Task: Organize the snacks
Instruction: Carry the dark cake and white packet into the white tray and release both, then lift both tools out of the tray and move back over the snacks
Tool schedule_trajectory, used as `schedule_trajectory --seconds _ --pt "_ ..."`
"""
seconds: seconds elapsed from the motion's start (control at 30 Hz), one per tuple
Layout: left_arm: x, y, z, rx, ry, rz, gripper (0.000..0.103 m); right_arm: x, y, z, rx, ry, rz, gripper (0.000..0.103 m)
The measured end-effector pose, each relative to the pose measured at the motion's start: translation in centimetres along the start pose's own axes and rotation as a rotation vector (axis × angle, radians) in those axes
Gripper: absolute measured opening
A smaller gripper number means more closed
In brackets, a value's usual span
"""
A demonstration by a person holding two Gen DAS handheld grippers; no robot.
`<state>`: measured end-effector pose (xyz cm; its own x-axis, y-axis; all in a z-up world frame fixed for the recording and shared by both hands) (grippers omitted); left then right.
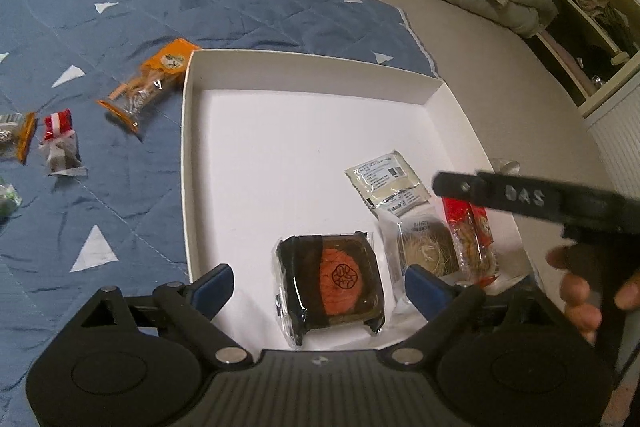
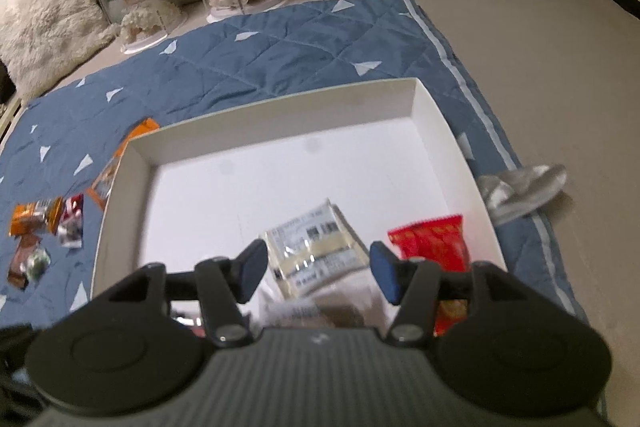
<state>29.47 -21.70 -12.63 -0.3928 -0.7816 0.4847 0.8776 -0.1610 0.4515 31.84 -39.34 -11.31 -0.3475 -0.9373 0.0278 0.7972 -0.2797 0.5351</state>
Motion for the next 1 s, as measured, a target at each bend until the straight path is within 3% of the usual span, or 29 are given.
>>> schedule_trajectory --seconds 0.33,0.43,0.63,0.77,1.0 --pt "0.6 -0.6 1.4 0.004 0.019 -0.028 0.095 2.0 -2.5 3.8 0.048 0.022 0.014 0.072" --pt "0.8 -0.9 1.8 0.008 0.020 -0.041 0.100 2.4 -3.0 4.7 0.065 0.022 0.021 0.076" --pt "1.0 -1.3 2.6 0.016 0.026 -0.057 0.103 3.5 -4.6 6.1 0.083 -0.002 0.029 0.088" --pt "1.2 -1.7 3.3 0.021 0.028 -0.078 0.103 4.1 -5.8 6.9 0.104 -0.023 0.030 0.102" --pt "1.4 -2.3 4.7 0.043 0.045 -0.129 0.103 4.8 -7.3 8.6 0.157 -0.039 0.026 0.103"
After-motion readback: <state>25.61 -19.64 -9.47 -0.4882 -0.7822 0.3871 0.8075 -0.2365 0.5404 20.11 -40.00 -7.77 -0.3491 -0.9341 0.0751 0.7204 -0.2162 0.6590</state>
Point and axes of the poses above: each gripper's, at about its wrist camera, not at the fingertips, and z roughly against the way its jaws point, x to its right, y to its top, the point moved 3 cm from there along -z, roughly the way its jaws point, and after that the axes turned 12 degrees about -y, right-handed, at the moved point
